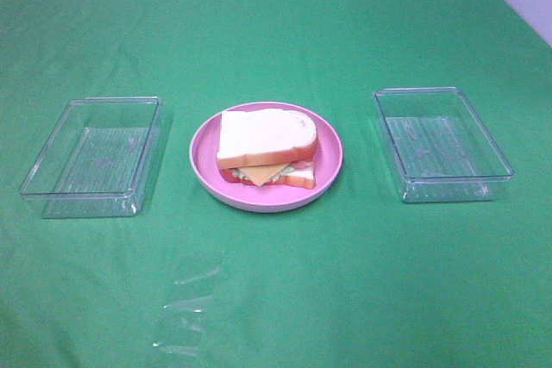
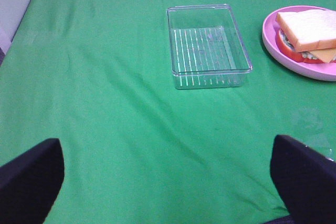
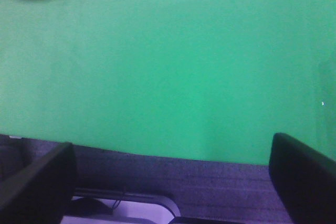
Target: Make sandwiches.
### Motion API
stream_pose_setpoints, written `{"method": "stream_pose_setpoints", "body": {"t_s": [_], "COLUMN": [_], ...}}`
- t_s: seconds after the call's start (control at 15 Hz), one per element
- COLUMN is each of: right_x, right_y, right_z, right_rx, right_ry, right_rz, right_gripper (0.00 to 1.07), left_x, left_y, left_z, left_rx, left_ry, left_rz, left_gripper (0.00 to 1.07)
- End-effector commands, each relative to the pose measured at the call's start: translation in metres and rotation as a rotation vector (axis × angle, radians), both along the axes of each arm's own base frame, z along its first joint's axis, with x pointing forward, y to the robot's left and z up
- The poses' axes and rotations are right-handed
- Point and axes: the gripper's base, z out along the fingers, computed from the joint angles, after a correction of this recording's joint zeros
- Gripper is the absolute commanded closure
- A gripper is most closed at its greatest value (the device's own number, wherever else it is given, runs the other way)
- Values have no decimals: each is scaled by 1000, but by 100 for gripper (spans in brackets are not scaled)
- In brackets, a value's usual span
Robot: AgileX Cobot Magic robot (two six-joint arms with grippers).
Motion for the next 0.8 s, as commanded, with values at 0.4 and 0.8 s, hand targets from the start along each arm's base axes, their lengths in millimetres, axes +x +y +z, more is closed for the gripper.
{"method": "stream_pose_setpoints", "body": {"t_s": [0.4, 0.8], "right_x": [-63, -65], "right_y": [-7, -8], "right_z": [-37, -38], "right_rx": [9, 8], "right_ry": [-385, -414], "right_rz": [-4, -7], "right_gripper": [13, 14], "left_x": [-2, -2], "left_y": [-1, -1], "left_z": [-1, -1], "left_rx": [-8, -11], "left_ry": [-19, -17], "left_rz": [2, 0], "left_gripper": [7, 7]}}
